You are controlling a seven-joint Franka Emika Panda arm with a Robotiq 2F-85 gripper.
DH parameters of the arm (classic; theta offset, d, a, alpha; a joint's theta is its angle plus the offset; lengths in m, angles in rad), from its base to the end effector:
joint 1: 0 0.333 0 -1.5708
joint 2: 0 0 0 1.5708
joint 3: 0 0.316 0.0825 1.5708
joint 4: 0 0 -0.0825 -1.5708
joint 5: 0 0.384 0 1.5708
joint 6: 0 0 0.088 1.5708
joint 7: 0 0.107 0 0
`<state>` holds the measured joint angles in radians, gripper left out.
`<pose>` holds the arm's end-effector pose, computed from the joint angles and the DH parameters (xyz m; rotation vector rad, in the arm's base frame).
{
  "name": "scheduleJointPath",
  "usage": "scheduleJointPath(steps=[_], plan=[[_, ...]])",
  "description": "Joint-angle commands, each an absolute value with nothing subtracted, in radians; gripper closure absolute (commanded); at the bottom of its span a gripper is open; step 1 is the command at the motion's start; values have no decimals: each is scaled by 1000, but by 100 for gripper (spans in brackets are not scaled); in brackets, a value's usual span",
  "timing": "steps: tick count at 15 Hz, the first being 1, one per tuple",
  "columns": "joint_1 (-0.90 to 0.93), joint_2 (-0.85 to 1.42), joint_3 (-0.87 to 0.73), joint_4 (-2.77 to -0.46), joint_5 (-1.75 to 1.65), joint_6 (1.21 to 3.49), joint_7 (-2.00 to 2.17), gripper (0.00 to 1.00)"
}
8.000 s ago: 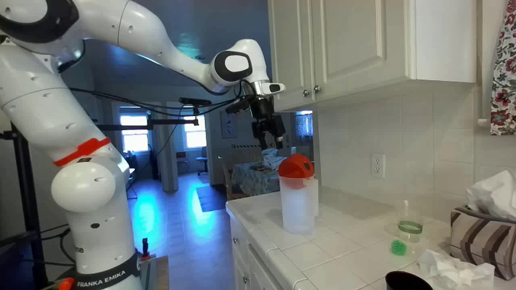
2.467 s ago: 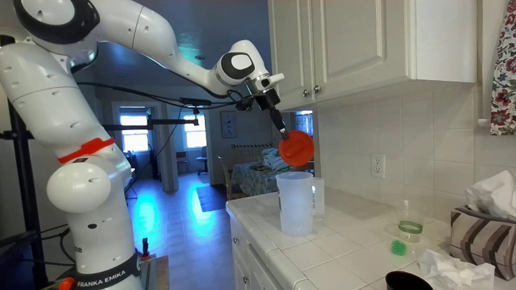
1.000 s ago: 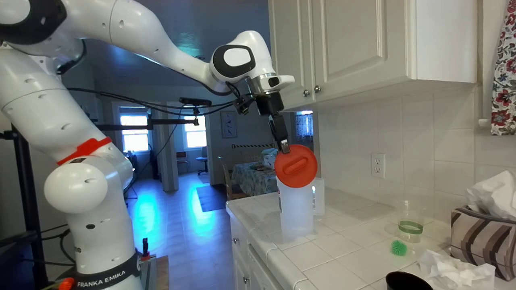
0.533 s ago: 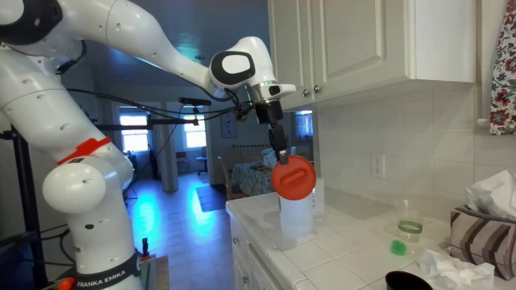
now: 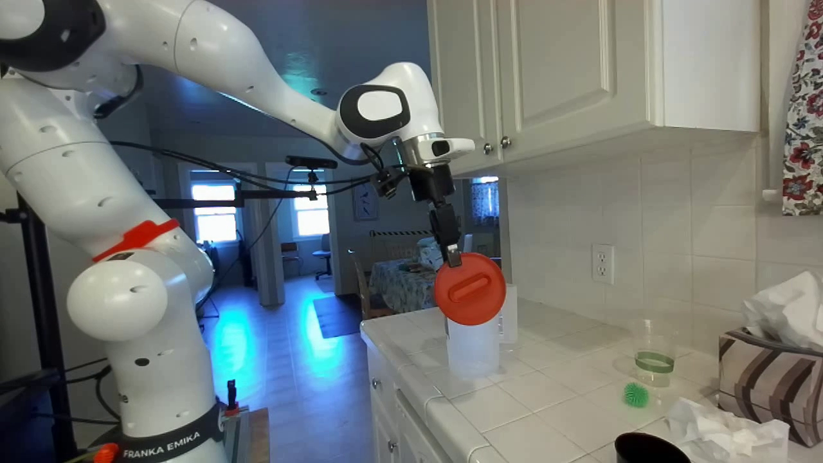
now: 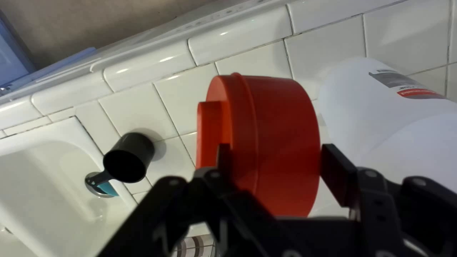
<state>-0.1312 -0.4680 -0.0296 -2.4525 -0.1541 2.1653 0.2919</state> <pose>0.4154 -0.0742 0.4842 2.9657 -0.5641 0.2856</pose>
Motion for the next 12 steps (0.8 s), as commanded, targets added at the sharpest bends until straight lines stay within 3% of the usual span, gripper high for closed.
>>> scheduleJointPath(steps=[1,12], plan=[[-150,-433,-41,-2460,-163,2206,253,61],[-195,-321,-97,-2493,-168,2355,219,61]])
